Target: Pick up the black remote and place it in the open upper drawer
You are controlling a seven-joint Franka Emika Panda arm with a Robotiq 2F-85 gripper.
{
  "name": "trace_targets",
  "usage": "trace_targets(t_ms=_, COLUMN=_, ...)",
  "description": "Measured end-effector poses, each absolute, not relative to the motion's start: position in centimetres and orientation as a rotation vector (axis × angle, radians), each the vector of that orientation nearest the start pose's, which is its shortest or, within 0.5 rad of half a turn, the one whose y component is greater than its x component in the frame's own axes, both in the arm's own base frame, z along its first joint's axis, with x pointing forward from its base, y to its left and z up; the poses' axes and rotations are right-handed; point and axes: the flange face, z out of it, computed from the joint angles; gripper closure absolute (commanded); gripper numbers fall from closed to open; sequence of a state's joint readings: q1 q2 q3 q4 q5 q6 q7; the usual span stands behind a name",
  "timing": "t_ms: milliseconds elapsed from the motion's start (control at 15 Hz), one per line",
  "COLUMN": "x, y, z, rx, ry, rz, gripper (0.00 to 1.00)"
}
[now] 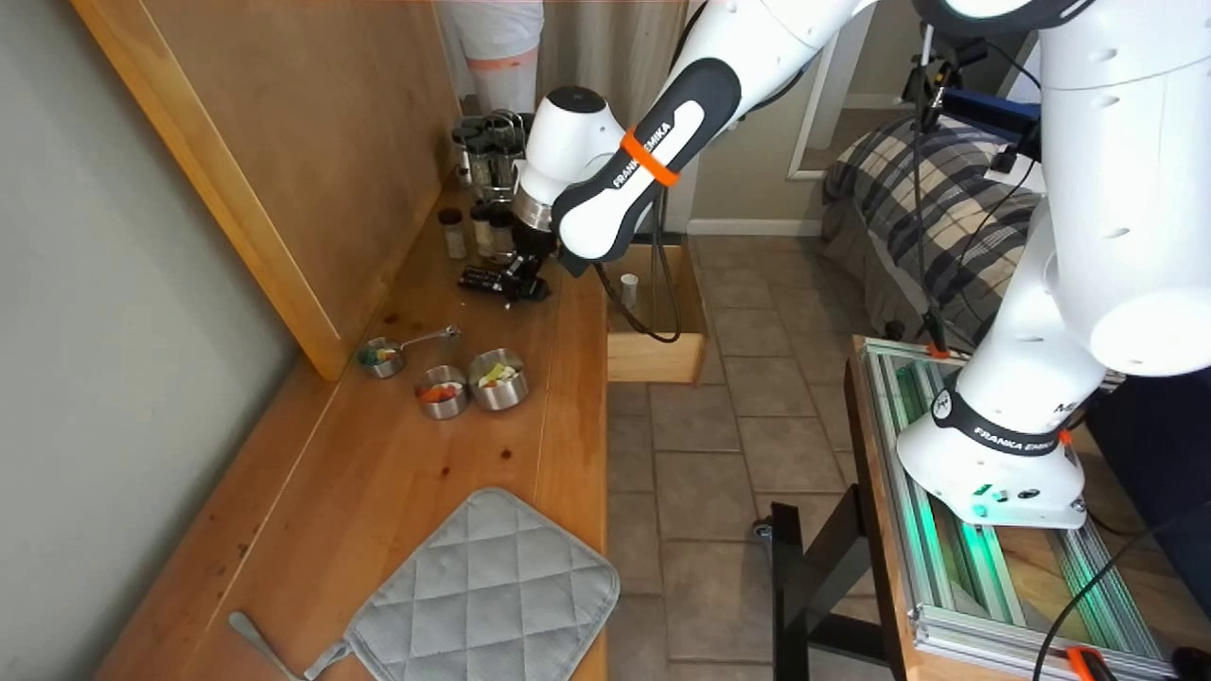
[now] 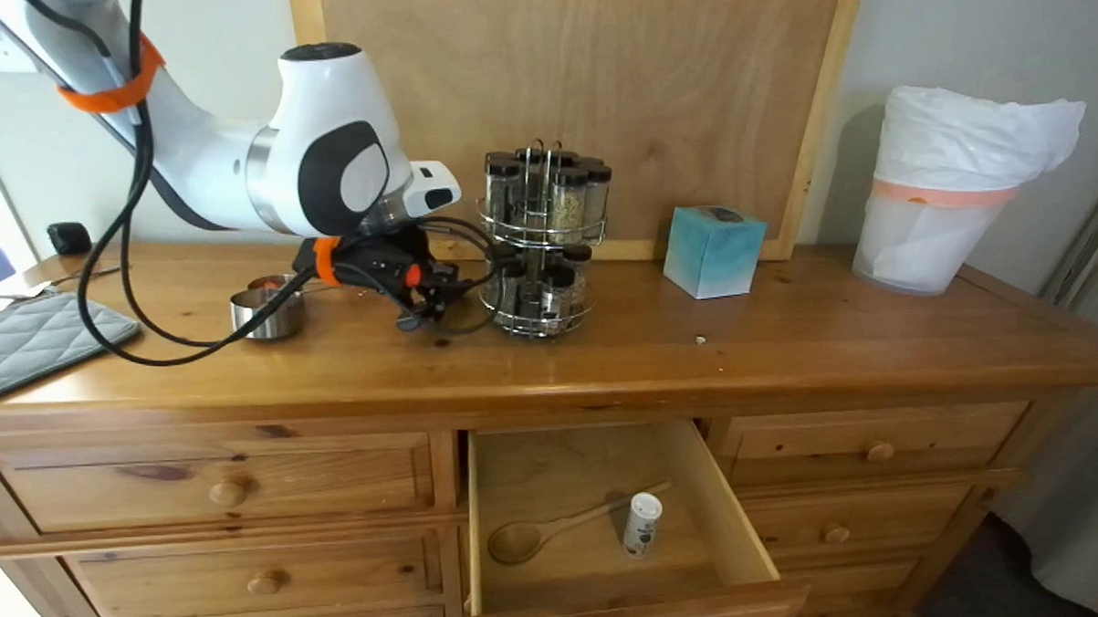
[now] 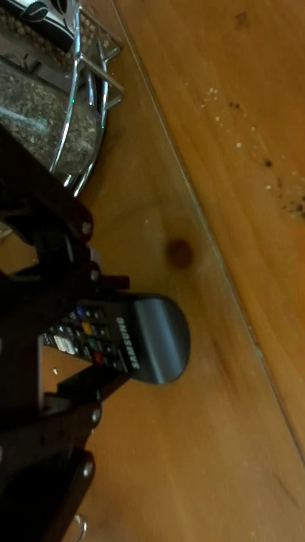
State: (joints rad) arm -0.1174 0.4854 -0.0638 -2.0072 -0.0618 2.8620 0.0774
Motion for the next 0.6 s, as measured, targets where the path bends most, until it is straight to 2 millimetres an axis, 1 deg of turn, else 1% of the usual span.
trace_targets(t_ms=200, x=61.0, y=-9.8, z=26.8, rx=-3.138, ry=0.284, rz=-0.488, gripper=0.79)
trace_targets(t_ms=333, x=59.3, y=-9.6, z=27.8, rx=-3.128, ry=0.301, rz=-0.437, gripper=0.79)
trace_targets(t_ms=467, x=57.3, y=-10.0, z=28.5, rx=-3.126, ry=0.333, rz=-0.391, gripper=0.79)
trace_targets(t_ms=600, x=54.8, y=-11.0, z=29.2, rx=-3.125, ry=0.393, rz=-0.354, gripper=0.79)
